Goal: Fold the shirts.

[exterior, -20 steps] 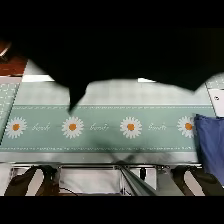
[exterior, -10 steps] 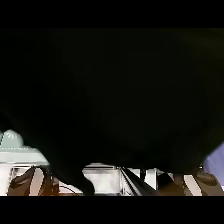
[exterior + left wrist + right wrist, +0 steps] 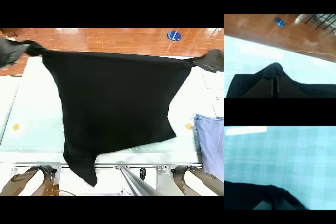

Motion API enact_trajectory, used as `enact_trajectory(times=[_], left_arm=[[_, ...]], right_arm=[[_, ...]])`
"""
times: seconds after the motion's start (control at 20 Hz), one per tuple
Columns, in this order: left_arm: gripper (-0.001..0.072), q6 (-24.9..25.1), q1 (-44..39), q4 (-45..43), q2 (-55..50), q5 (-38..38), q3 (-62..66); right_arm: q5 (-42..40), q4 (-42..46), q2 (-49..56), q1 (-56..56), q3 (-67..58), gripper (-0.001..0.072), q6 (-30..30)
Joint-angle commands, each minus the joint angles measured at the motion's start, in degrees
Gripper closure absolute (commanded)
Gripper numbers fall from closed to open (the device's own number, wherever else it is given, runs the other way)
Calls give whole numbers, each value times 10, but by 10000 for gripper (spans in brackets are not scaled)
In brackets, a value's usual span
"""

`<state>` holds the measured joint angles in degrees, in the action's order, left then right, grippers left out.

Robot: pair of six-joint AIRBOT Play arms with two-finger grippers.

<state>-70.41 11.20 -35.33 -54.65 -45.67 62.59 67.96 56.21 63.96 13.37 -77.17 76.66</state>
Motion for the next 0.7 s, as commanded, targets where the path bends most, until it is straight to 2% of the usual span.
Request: enact_trajectory(times=[0.0, 0.2, 0.4, 0.45, 0.5, 0.55, 0.65], left_arm=[[690, 10, -78, 9, -150, 134, 31], [690, 9, -121, 9, -299, 125, 127], [683, 1, -143, 9, -372, 88, 158], [534, 2, -144, 8, -380, 73, 158], [223, 2, -141, 6, -382, 55, 158], [196, 3, -133, 3, -383, 23, 159], [197, -5, -94, -38, -380, -92, 173]], right_arm=[[-46, -68, 166, 0, -62, 690, -7], [-49, -130, 315, 0, -171, 690, 21], [-55, -185, 391, 0, -209, 684, 48], [-60, -195, 398, 0, -209, 537, 50], [-59, -197, 400, 3, -209, 315, 52], [-51, -197, 399, 7, -209, 299, 50], [-10, -196, 385, 34, -209, 300, 46]])
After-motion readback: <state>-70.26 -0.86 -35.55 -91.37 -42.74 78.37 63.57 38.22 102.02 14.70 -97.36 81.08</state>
